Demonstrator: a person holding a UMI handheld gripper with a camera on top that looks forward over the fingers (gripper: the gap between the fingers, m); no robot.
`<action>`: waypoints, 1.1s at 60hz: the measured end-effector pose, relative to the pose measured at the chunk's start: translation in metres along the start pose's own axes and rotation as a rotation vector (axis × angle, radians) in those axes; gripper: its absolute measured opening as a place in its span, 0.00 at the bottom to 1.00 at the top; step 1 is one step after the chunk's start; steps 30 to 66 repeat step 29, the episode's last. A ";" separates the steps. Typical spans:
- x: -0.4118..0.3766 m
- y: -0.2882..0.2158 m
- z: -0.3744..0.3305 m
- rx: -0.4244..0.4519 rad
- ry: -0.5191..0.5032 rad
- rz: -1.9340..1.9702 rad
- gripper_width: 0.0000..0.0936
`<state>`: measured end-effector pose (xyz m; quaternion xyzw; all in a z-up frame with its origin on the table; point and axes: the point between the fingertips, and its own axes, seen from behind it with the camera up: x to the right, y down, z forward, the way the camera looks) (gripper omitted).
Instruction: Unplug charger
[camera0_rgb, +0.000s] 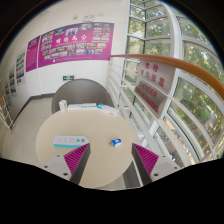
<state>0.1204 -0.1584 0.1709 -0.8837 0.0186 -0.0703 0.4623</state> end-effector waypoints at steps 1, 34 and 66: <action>0.000 -0.001 -0.007 0.001 0.002 0.001 0.91; -0.020 0.042 -0.158 0.013 0.032 -0.018 0.91; -0.020 0.042 -0.158 0.013 0.032 -0.018 0.91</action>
